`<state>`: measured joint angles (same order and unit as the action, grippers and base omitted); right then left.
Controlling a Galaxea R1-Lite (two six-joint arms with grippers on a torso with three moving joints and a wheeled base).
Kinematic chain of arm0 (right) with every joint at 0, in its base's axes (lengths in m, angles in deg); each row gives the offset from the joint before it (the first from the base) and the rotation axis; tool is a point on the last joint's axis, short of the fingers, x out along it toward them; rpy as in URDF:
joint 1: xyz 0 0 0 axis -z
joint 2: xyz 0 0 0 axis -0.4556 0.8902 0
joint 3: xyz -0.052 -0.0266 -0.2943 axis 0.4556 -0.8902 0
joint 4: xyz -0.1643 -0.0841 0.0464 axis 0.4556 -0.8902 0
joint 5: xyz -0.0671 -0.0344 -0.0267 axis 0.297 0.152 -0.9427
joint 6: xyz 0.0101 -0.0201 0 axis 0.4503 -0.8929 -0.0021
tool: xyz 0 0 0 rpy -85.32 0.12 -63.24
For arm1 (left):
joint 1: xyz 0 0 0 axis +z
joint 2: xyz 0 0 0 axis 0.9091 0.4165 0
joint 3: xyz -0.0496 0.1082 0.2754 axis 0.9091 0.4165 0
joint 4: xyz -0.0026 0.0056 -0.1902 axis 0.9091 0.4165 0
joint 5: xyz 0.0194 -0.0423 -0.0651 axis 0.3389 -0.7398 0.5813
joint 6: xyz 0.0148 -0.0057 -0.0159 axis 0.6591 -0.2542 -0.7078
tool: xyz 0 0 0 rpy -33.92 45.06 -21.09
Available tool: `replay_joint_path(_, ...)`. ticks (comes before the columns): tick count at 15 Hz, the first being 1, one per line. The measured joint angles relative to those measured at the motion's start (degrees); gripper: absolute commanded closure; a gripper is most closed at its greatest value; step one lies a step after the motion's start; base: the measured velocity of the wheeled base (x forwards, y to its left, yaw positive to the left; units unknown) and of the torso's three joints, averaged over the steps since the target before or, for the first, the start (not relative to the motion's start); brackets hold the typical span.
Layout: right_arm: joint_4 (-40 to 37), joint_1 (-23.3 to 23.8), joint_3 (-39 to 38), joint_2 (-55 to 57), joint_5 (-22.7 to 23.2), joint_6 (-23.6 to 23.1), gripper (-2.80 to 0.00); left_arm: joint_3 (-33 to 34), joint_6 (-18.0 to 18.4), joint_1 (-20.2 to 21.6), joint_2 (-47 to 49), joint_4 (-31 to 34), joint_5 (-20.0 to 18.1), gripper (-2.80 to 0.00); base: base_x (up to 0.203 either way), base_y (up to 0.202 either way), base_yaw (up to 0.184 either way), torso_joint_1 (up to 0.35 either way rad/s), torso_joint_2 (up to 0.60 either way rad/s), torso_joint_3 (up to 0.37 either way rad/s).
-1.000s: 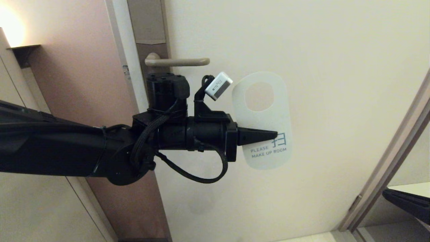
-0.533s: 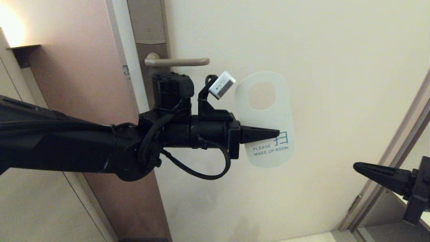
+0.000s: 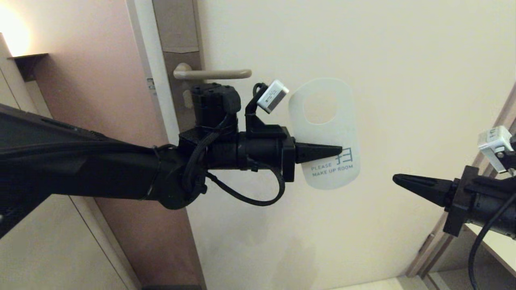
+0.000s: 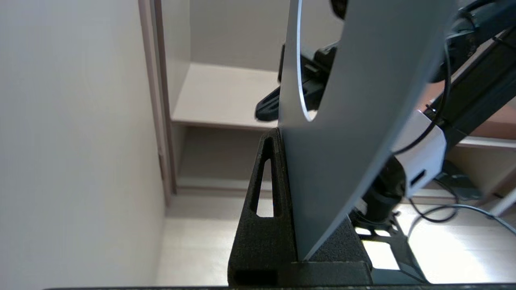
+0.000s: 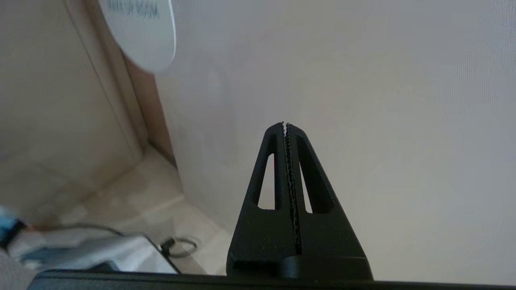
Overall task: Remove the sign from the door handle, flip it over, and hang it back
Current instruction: Hand it to the other hand
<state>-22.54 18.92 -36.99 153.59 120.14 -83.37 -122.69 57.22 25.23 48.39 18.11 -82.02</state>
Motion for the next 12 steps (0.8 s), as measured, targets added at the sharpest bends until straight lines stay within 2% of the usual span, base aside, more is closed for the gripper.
replay_joint_path(4,0.58,-1.77,0.74,1.93,0.01,5.50,0.00,-2.01,3.33,-0.14,2.33,-0.33,-0.09,0.00,0.000,0.000,0.000,0.000,0.00,0.000)
replay_joint_path(7,0.64,-2.03,1.31,2.99,0.01,6.09,0.00,-2.31,3.82,-0.48,3.46,-0.38,-0.10,0.00,0.000,0.000,0.000,0.000,0.00,0.000)
replay_joint_path(8,0.69,-2.04,1.41,3.33,0.06,6.17,-2.80,-2.34,3.80,-0.49,3.67,-0.30,-0.10,0.00,0.000,0.000,0.000,0.000,0.00,0.000)
replay_joint_path(12,0.80,-2.09,1.52,4.20,0.13,6.20,-2.80,-2.43,3.24,-0.50,4.09,-0.16,-0.21,0.00,0.000,0.000,0.000,0.000,0.00,0.000)
